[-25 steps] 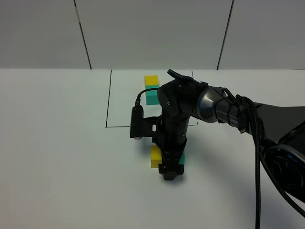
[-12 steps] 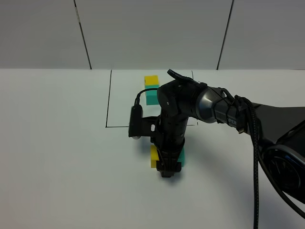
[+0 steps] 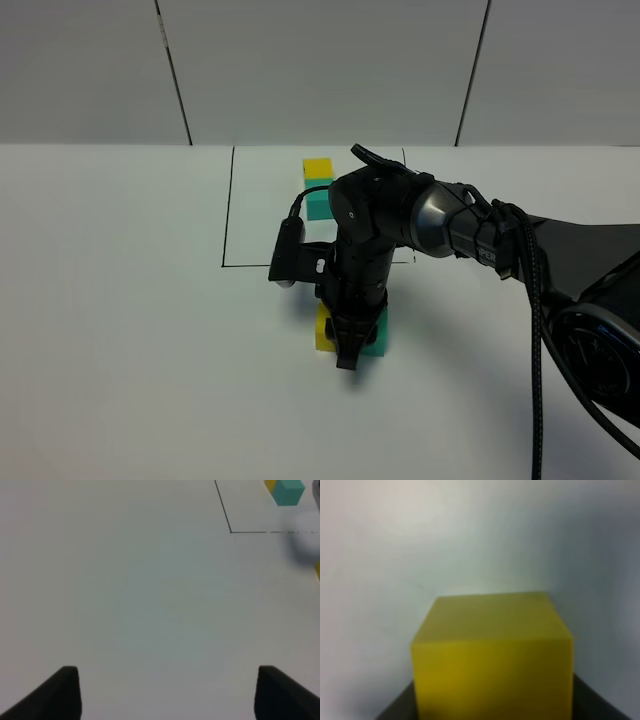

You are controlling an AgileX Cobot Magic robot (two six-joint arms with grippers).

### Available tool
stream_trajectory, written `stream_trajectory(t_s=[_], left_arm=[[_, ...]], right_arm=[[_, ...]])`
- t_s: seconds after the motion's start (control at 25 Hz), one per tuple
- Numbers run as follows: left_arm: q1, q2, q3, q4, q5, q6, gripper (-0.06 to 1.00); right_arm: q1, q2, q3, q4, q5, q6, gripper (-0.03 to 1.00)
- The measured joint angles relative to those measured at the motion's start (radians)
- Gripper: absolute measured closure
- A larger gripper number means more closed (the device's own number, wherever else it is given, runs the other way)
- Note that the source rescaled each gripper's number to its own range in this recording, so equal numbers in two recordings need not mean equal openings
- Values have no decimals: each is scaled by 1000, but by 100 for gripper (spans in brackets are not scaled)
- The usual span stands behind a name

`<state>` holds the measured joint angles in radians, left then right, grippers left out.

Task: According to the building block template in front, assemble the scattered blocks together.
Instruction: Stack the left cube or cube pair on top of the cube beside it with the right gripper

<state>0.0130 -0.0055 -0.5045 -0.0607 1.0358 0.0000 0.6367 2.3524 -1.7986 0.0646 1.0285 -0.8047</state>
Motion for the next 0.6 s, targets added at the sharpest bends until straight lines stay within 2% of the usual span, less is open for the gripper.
stream_trajectory(t_s=[0.2, 0.32, 0.48, 0.6], left_arm=[[0, 0, 0, 0, 0, 0, 35], [0, 0, 0, 0, 0, 0, 35], [0, 0, 0, 0, 0, 0, 35], [0, 0, 0, 0, 0, 0, 35]], right_arm=[[0, -1, -4, 10, 25, 150, 95], [0, -13, -4, 14, 35, 297, 95], [-4, -52, -20, 15, 32, 645, 95], [-5, -88, -27, 16, 21, 994, 95]])
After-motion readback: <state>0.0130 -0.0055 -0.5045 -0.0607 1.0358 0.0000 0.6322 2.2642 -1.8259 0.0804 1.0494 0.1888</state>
